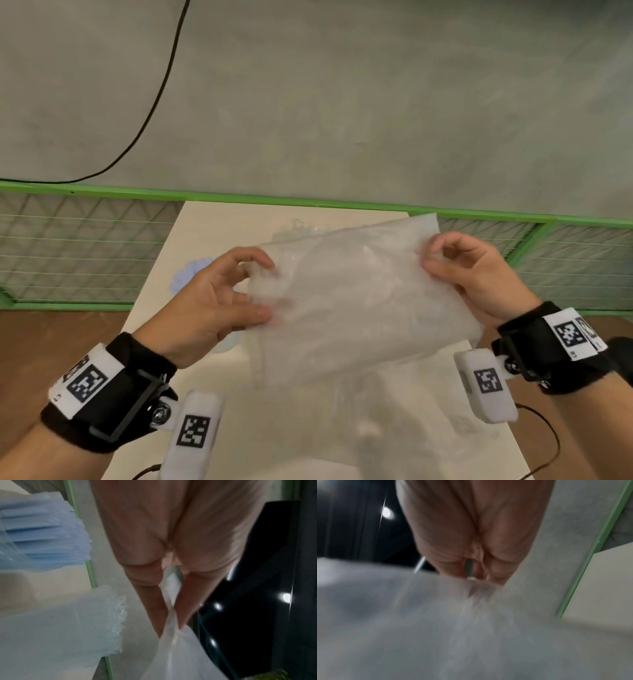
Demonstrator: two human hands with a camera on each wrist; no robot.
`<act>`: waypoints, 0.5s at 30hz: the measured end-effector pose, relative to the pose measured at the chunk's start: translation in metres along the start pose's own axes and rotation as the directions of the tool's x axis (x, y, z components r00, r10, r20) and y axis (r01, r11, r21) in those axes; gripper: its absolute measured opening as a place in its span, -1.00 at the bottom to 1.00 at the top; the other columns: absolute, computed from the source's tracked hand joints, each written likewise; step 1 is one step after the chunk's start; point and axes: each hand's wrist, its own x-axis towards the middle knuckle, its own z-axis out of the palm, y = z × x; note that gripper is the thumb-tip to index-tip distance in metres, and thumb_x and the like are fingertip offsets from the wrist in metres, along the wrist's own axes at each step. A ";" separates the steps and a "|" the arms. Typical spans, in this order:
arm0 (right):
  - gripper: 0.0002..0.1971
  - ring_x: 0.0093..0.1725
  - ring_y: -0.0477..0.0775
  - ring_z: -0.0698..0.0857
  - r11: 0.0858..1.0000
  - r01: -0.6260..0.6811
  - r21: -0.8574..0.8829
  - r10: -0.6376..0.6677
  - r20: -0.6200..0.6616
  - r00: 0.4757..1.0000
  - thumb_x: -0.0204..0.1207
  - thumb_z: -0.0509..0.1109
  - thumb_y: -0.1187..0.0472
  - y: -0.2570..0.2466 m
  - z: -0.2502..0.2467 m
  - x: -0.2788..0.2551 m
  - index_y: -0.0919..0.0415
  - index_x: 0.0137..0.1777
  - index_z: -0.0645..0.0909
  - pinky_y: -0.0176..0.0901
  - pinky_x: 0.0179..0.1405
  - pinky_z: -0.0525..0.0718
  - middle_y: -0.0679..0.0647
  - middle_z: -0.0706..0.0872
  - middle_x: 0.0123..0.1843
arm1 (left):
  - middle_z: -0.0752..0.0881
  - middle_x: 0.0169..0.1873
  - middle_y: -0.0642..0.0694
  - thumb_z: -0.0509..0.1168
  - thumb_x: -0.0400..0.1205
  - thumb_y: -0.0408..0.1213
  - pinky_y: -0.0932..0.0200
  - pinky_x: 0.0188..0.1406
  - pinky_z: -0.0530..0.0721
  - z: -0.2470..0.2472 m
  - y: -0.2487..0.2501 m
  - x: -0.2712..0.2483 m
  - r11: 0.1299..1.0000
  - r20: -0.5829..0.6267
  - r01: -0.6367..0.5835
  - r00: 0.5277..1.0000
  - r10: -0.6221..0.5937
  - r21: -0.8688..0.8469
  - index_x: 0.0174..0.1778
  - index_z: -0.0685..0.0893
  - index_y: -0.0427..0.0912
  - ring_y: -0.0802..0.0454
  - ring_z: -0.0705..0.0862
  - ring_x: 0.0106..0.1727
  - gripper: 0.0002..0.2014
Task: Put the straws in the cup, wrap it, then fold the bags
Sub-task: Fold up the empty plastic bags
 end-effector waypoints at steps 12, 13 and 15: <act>0.03 0.02 0.38 0.80 0.939 -0.083 -0.335 0.159 0.206 0.966 0.30 0.50 0.68 -0.011 0.011 -0.012 -0.31 0.57 0.35 0.16 -0.02 0.79 -0.26 0.33 0.65 | 0.52 0.41 0.22 0.47 0.31 -0.67 -0.19 -0.08 0.80 0.009 0.010 -0.003 0.995 -0.042 -0.086 0.995 0.089 0.055 0.48 0.46 0.18 -0.36 0.72 0.20 -0.10; 0.04 0.00 0.32 0.83 0.950 -0.078 -0.301 0.139 0.186 0.973 0.28 0.44 0.73 -0.013 0.011 -0.012 -0.26 0.57 0.36 0.03 -0.10 0.81 -0.26 0.35 0.64 | 0.51 0.41 0.29 0.41 0.32 -0.71 -0.10 -0.11 0.80 0.008 0.012 -0.004 0.996 -0.029 -0.084 0.996 0.083 -0.015 0.50 0.45 0.14 -0.33 0.72 0.23 -0.10; 0.01 0.03 0.22 0.83 0.985 -0.046 -0.166 0.067 0.124 0.990 0.32 0.39 0.74 -0.013 0.010 -0.011 -0.21 0.59 0.33 -0.11 -0.16 0.80 -0.26 0.37 0.63 | 0.50 0.41 0.33 0.36 0.32 -0.75 -0.06 -0.10 0.80 0.009 0.016 -0.005 0.993 -0.016 -0.087 0.996 0.086 -0.082 0.53 0.42 0.12 -0.32 0.70 0.26 -0.08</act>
